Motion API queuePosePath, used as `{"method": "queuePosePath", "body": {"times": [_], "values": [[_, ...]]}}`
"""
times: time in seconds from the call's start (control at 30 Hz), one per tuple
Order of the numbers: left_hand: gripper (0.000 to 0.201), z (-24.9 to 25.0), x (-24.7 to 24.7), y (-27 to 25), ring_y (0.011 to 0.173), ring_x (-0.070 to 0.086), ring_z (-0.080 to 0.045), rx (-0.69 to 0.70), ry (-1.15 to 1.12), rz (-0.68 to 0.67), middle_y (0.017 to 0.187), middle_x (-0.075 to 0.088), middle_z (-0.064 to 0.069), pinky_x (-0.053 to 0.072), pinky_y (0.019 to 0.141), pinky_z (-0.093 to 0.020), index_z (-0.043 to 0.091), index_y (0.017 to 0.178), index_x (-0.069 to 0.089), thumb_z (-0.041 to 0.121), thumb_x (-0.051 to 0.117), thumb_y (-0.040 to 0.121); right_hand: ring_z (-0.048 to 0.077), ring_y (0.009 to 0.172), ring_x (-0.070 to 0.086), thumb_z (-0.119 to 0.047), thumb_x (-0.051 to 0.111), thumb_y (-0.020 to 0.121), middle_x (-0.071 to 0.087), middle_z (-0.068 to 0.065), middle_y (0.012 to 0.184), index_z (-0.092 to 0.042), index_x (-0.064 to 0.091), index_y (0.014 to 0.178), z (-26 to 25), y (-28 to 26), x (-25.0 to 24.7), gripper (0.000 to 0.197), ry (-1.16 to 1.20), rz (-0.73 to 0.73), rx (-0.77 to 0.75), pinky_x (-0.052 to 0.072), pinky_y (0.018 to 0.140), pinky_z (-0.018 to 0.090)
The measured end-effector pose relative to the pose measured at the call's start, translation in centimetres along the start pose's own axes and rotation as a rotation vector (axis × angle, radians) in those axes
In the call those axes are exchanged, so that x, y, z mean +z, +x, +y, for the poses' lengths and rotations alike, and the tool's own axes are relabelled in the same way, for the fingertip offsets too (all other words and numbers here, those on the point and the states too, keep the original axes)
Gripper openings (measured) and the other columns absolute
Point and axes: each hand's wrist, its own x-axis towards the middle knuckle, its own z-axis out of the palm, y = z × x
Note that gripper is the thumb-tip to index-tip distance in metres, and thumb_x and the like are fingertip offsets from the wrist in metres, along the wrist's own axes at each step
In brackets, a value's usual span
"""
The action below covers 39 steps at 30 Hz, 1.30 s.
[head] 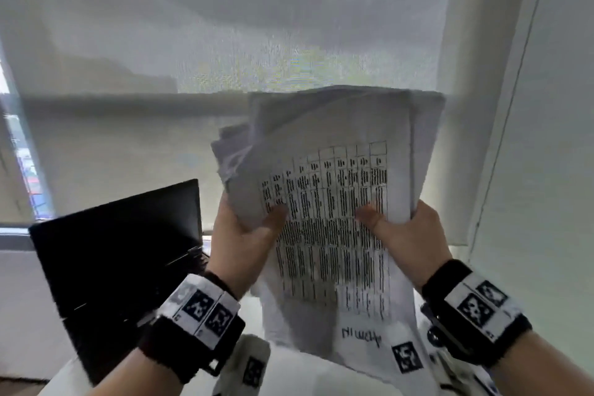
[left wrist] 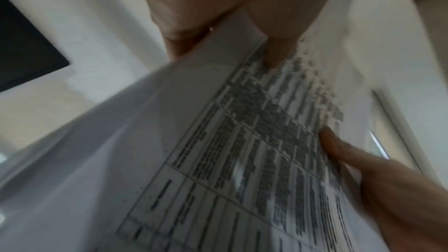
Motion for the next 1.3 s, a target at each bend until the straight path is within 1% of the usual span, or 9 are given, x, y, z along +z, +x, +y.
{"method": "queuePosePath", "body": {"times": [0.17,0.37,0.43,0.5,0.7,0.8,1.03,1.17,1.3], "values": [[0.063,-1.8,0.9,-4.6,0.096,0.069,-0.008,-0.025,0.126,-0.075,0.107,0.068,0.019,0.057,0.081,-0.032,0.039,0.122,0.044,0.043,0.081,0.072,0.004,0.089,0.067,-0.015,0.080,0.074,0.065,-0.005,0.106,-0.024,0.048,0.123,2.2,-3.1,0.0,0.059,0.051,-0.082,-0.012,0.054,0.067,0.015],[0.076,-0.9,3.2,-4.9,0.088,0.067,0.000,0.007,0.051,-0.009,0.106,0.061,0.011,0.058,0.077,-0.028,0.024,0.126,0.030,0.001,0.080,0.073,-0.012,0.094,0.059,-0.002,0.075,0.077,0.050,-0.017,0.124,-0.028,0.024,0.146,3.1,-3.3,0.2,0.090,0.058,0.040,-0.146,0.052,0.071,0.010],[0.094,-0.7,3.0,-4.7,0.103,0.064,-0.003,0.076,0.061,-0.053,0.118,0.057,0.019,0.058,0.086,-0.036,0.029,0.134,0.018,0.014,0.086,0.069,-0.022,0.111,0.045,-0.003,0.077,0.075,0.035,-0.034,0.128,-0.036,0.007,0.149,3.0,-2.9,0.1,0.107,0.016,-0.025,-0.168,0.043,0.083,0.002],[0.103,-0.5,2.4,-3.8,0.113,0.056,0.006,0.213,0.174,-0.064,0.124,0.045,0.037,0.055,0.089,-0.025,0.036,0.139,0.013,0.036,0.084,0.064,-0.013,0.108,0.048,-0.007,0.080,0.073,0.041,-0.020,0.125,-0.042,0.002,0.146,2.7,-1.9,-0.6,0.113,-0.088,0.057,-0.226,0.044,0.083,0.006],[0.065,1.5,1.8,-1.1,0.123,0.040,0.012,0.685,0.513,-0.120,0.145,0.037,-0.007,0.053,0.081,-0.024,0.021,0.136,0.040,0.042,0.067,0.080,0.006,0.097,0.041,-0.029,0.071,0.082,0.040,0.002,0.134,-0.032,0.030,0.146,0.0,-0.1,-0.9,0.076,-0.705,-0.030,-0.416,0.042,0.083,0.023],[0.028,1.6,2.0,-0.5,0.100,0.060,0.008,0.594,0.376,-0.080,0.130,0.055,0.006,0.055,0.068,-0.022,0.023,0.119,0.053,0.033,0.059,0.093,0.006,0.094,0.048,-0.027,0.071,0.083,0.054,0.000,0.121,-0.019,0.053,0.128,0.3,0.5,-0.8,0.050,-0.631,0.063,-0.480,0.050,0.088,0.033],[0.008,1.2,2.1,-0.3,0.057,0.054,0.009,0.385,0.139,0.146,0.079,0.063,0.031,0.039,0.052,-0.005,0.015,0.089,0.054,0.014,0.057,0.096,0.013,0.108,0.058,-0.027,0.083,0.071,0.056,-0.011,0.115,-0.043,0.032,0.139,1.4,0.7,-1.2,0.087,-0.236,0.128,-0.280,0.048,0.096,0.031],[0.008,-0.3,1.0,0.2,0.063,0.054,0.008,0.240,-0.027,0.310,0.075,0.064,0.014,0.041,0.061,-0.007,0.024,0.084,0.053,0.031,0.053,0.080,0.007,0.102,0.063,-0.049,0.082,0.058,0.068,-0.012,0.107,-0.030,0.063,0.113,1.6,0.4,-1.5,0.061,-0.041,0.027,-0.091,0.049,0.089,0.031],[0.036,-1.9,-0.2,-0.4,0.091,0.061,-0.007,0.201,-0.239,0.028,0.109,0.064,-0.004,0.050,0.075,-0.019,0.020,0.108,0.048,0.040,0.064,0.082,0.004,0.071,0.069,-0.017,0.079,0.073,0.074,-0.014,0.075,-0.026,0.070,0.080,2.3,0.7,-1.4,0.015,0.052,0.070,-0.079,0.052,0.070,0.025]]}}
